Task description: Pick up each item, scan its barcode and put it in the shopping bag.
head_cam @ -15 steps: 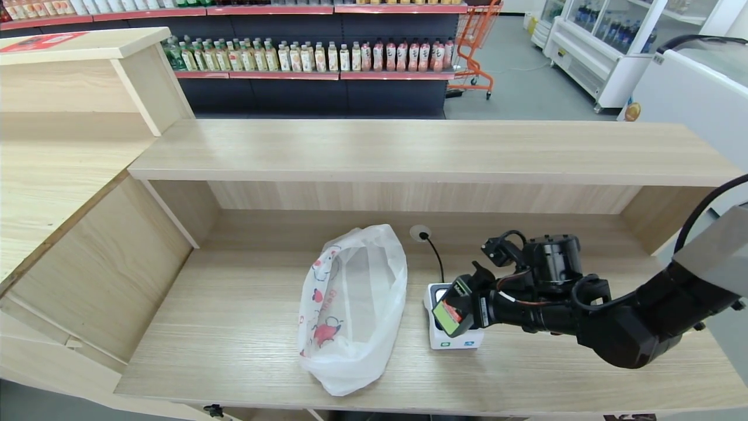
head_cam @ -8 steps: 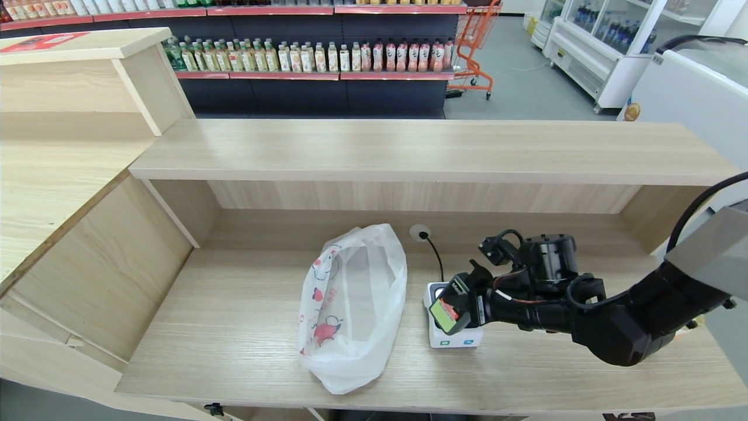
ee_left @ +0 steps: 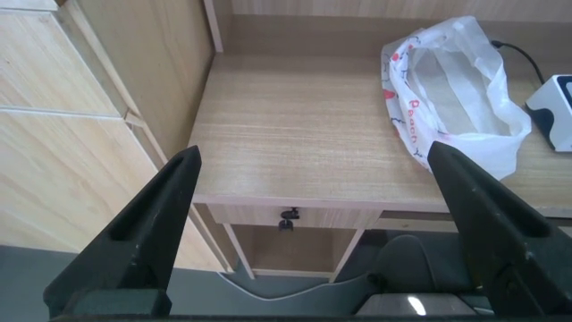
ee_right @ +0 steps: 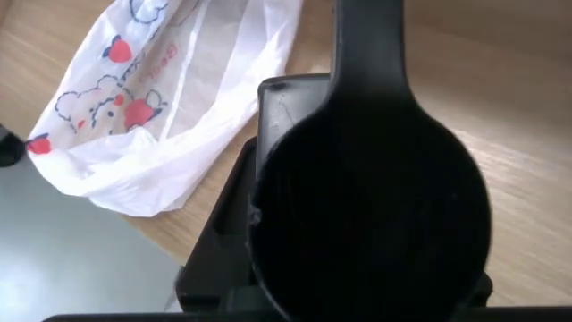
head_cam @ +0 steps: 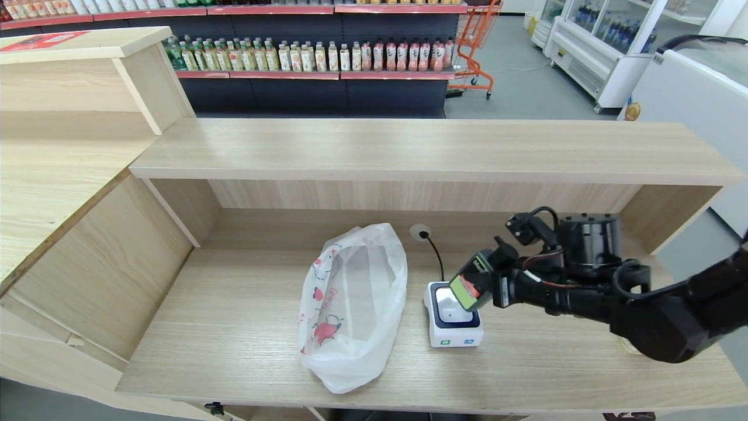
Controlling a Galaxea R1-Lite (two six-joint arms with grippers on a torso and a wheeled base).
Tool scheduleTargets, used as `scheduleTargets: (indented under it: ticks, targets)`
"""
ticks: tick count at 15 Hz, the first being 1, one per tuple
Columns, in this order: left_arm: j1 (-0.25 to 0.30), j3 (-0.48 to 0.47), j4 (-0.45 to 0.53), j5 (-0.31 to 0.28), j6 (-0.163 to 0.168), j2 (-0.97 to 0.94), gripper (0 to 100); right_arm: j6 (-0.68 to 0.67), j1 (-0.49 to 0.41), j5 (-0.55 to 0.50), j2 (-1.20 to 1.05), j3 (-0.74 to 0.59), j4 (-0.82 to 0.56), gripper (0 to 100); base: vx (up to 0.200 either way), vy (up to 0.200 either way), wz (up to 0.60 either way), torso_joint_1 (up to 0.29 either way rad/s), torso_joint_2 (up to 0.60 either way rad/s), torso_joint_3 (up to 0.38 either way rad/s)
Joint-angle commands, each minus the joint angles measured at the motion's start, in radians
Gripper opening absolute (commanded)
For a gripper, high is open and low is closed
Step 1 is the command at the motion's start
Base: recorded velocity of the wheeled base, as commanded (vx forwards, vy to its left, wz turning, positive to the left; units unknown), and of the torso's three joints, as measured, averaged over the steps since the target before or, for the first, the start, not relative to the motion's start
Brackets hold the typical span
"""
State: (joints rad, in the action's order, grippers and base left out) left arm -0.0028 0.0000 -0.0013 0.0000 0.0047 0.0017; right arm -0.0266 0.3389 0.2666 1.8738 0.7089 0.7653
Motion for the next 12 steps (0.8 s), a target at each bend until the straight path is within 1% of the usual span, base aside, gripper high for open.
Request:
scheduleTargets:
  ticks: [1,4,5,6,8,12]
  targets:
    - [0.000,0.000,0.000,0.000,0.000,0.000,100,0.099,-0.077,-0.040,-0.223,-0.088,0.006,0,0.000,0.000,0.00,0.000,0.00,0.000]
    - [0.000,0.000,0.000,0.000,0.001,0.000,100,0.116,-0.075,-0.035,-0.372,-0.157,0.008,0,0.000,0.000,0.00,0.000,0.00,0.000]
    - [0.000,0.000,0.000,0.000,0.000,0.000,100,0.117,-0.072,-0.035,-0.386,-0.172,0.008,0,0.000,0.000,0.00,0.000,0.00,0.000]
    - [0.000,0.000,0.000,0.000,0.000,0.000,100,0.116,-0.052,-0.035,-0.426,-0.210,0.008,0,0.000,0.000,0.00,0.000,0.00,0.000]
    - [0.000,0.000,0.000,0.000,0.005,0.000,100,0.111,-0.051,-0.032,-0.459,-0.253,0.008,0,0.000,0.000,0.00,0.000,0.00,0.000]
    - [0.000,0.000,0.000,0.000,0.001,0.000,100,0.083,-0.052,-0.020,-0.467,-0.272,0.006,0,0.000,0.000,0.00,0.000,0.00,0.000]
